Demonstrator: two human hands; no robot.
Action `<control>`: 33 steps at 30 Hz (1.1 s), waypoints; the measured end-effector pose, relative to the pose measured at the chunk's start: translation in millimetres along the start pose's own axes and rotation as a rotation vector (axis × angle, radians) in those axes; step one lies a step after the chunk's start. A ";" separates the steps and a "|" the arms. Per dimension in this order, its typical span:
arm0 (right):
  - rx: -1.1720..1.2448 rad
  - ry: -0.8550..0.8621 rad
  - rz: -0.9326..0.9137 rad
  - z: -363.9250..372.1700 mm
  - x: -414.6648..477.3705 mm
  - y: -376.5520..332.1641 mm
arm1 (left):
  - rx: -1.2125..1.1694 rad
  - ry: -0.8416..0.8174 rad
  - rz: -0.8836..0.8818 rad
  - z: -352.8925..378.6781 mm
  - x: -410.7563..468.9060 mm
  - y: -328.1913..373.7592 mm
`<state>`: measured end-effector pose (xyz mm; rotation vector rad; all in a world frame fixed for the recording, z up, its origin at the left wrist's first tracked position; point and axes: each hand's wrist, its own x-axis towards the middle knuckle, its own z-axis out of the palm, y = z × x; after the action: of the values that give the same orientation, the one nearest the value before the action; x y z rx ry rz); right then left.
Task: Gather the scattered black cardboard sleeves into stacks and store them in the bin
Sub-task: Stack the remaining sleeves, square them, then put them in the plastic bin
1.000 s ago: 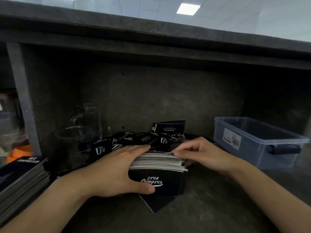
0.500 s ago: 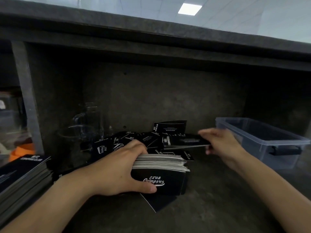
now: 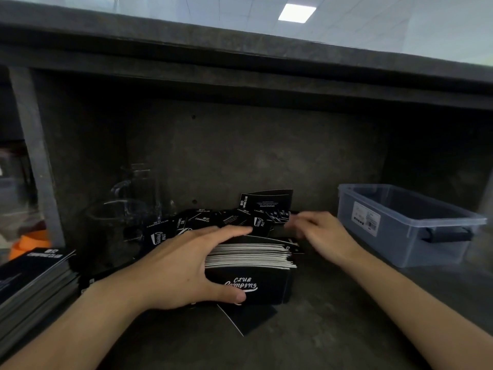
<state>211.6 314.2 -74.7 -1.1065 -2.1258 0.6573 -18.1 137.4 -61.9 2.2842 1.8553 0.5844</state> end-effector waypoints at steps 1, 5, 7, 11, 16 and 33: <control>-0.160 -0.047 -0.071 -4.7 1.3 8.1 | 0.013 0.002 -0.004 1.1 0.8 -1.3; -0.386 -0.322 -0.099 -7.4 5.8 31.9 | 0.035 -0.001 -0.018 2.8 2.9 -3.4; -0.324 -0.302 -0.080 -9.2 9.5 31.4 | 0.024 -0.005 -0.019 2.7 2.6 -3.2; -0.222 -0.344 0.008 -11.5 13.1 27.0 | -0.012 -0.001 -0.003 1.9 1.9 -1.1; -0.008 -0.191 0.029 -21.1 11.5 31.9 | -0.022 0.005 -0.002 2.2 1.7 -0.8; 0.443 -0.210 0.325 -1.2 -0.9 5.0 | -0.055 0.017 -0.029 3.4 -1.2 0.9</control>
<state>215.5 316.1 -77.5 -1.1735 -1.8427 1.3745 -16.2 136.4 -64.9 2.2207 1.8530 0.6440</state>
